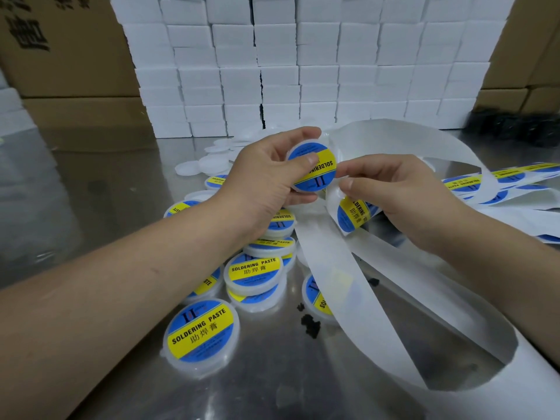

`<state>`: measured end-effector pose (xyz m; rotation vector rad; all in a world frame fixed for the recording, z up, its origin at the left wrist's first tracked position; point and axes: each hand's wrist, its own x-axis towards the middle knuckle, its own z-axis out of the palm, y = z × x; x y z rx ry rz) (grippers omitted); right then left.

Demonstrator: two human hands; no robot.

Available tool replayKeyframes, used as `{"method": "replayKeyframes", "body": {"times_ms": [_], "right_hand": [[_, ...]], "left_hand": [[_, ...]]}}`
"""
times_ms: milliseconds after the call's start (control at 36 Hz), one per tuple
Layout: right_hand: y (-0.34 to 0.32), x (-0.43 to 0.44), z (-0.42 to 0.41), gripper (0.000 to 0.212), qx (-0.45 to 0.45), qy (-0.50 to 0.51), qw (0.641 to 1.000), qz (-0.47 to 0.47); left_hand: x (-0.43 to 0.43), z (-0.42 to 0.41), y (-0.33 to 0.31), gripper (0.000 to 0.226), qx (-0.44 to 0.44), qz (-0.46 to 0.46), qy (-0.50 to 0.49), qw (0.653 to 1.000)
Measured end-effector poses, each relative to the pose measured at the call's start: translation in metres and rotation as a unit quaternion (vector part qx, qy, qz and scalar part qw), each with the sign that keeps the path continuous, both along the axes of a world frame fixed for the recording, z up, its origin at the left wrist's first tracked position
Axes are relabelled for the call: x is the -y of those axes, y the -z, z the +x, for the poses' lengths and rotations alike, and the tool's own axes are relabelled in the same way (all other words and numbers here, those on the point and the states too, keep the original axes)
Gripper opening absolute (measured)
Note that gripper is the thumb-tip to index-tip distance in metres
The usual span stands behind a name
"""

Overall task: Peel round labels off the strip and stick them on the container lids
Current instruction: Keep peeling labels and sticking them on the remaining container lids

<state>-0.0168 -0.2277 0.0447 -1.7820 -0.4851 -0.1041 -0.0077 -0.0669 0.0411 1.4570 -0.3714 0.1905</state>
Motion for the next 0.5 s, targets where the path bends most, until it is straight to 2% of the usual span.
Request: {"method": "replayKeyframes", "body": {"times_ms": [306,500], "right_hand": [[0.001,-0.004,0.0,0.021,0.0,0.051,0.998,-0.022],[0.002,0.0,0.006,0.031,0.055,0.126,0.989,-0.05]], "left_hand": [[0.004,-0.005,-0.003,0.03,0.048,0.043,-0.057,0.996],[0.01,-0.01,-0.002,0.029,0.063,0.084,-0.083,0.991]]}}
